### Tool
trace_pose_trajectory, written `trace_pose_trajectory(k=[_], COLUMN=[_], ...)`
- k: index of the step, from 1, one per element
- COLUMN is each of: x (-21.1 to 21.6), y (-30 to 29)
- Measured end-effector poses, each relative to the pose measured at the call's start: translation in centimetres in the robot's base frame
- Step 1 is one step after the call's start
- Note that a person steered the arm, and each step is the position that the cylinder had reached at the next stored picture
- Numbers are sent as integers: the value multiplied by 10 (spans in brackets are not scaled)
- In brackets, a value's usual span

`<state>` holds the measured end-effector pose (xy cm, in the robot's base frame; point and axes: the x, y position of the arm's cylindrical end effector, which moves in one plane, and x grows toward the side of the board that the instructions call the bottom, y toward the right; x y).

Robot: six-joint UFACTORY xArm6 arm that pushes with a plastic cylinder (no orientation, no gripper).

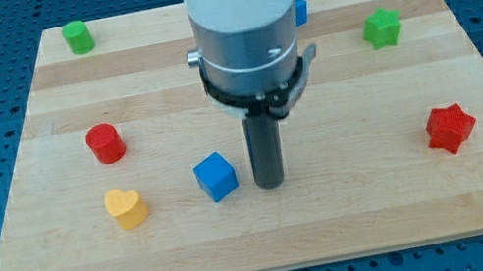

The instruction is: Push the blue cube into the yellow hexagon

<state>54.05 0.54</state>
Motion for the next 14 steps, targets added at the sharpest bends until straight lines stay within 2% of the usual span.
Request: trace_pose_trajectory(k=[1, 2, 3, 5, 8, 12, 14], x=[29, 29, 29, 27, 7, 4, -21], y=[0, -1, -29, -35, -54, -71, -71])
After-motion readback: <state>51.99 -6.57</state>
